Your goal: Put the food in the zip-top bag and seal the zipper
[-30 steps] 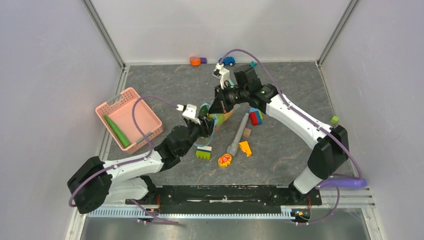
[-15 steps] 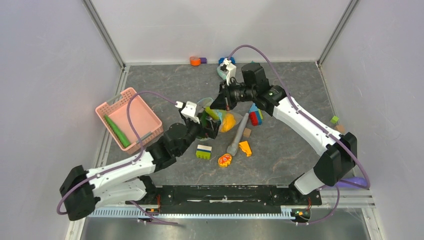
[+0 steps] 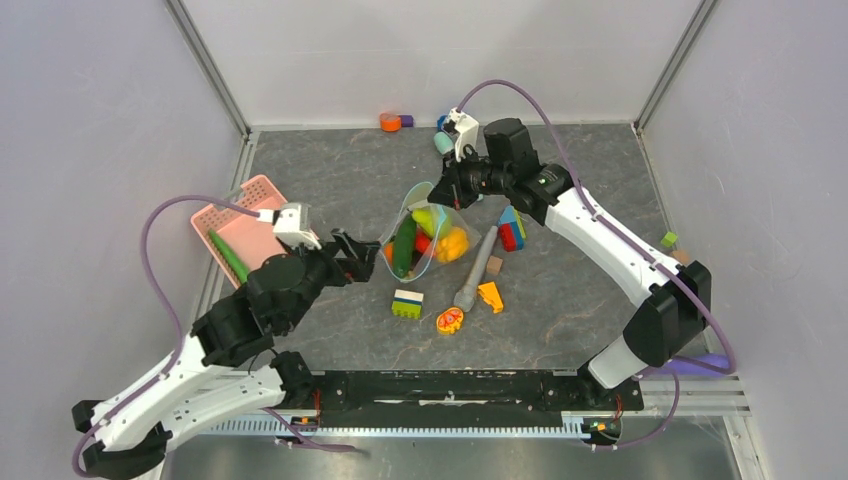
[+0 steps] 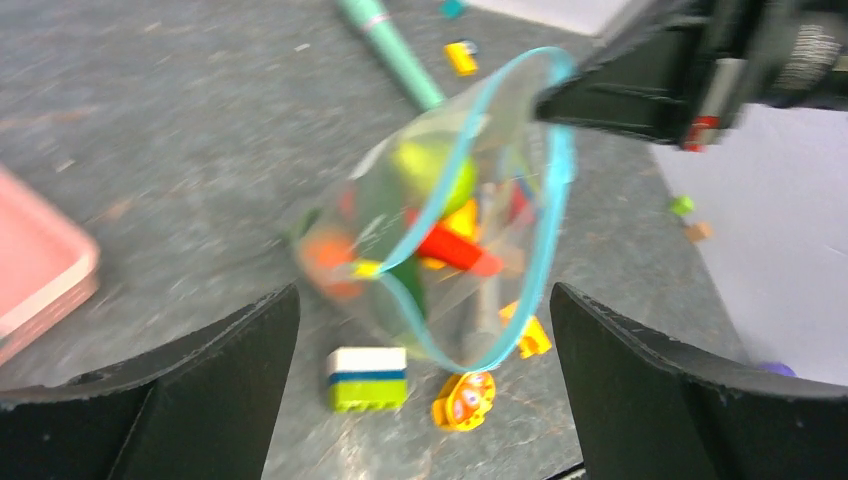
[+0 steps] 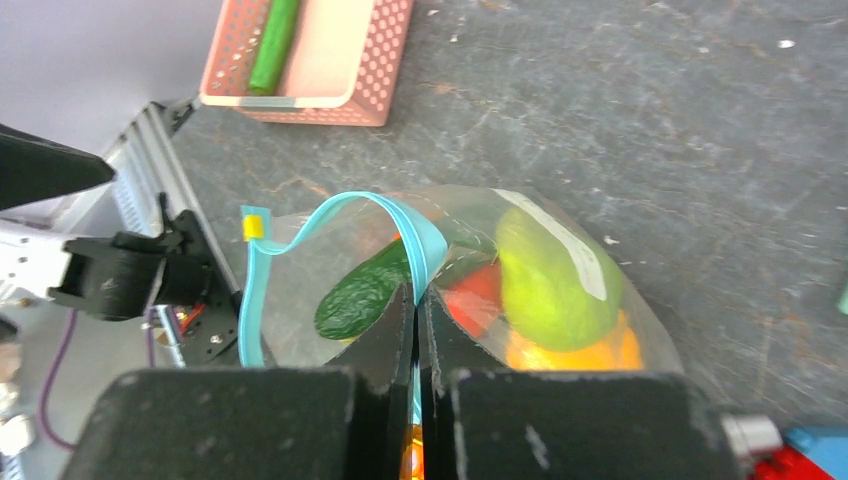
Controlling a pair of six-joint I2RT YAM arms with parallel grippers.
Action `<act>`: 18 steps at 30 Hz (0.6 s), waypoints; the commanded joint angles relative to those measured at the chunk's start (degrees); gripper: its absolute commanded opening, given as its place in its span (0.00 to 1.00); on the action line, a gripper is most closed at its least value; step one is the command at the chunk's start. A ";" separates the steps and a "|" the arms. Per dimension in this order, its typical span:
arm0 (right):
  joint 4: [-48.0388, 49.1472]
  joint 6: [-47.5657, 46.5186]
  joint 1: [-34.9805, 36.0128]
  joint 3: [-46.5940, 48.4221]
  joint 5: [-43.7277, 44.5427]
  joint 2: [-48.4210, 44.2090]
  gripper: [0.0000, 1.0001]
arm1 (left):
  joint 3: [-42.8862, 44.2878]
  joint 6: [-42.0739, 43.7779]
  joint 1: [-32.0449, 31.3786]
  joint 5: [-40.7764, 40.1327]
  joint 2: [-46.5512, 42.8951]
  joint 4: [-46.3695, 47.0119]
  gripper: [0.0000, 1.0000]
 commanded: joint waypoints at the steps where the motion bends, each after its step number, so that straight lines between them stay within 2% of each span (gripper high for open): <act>1: 0.50 -5.55 -0.14 3.93 6.33 -1.05 0.00 | 7.04 -18.30 -0.19 -15.31 1.41 -29.43 1.00; 3: 2.02 -7.25 -0.10 3.09 8.30 -2.03 0.00 | 9.42 -24.12 -0.09 -17.57 3.49 -35.57 1.00; 6: 4.98 -9.93 -0.10 1.69 8.67 -2.79 0.00 | 11.05 -29.24 0.09 -19.31 6.29 -39.84 1.00; 11: 8.70 -16.24 -0.13 -0.02 6.63 -2.96 0.00 | 15.78 -30.58 3.81 -23.14 11.39 -46.23 1.00; 14: 10.90 -19.56 -0.12 -1.80 6.74 -3.82 0.00 | 16.38 -24.94 14.24 -16.85 12.94 -45.77 1.00; 18: 14.56 -21.69 -0.13 -4.71 8.55 -4.97 0.00 | 11.99 -12.63 32.18 0.73 15.75 -35.73 1.00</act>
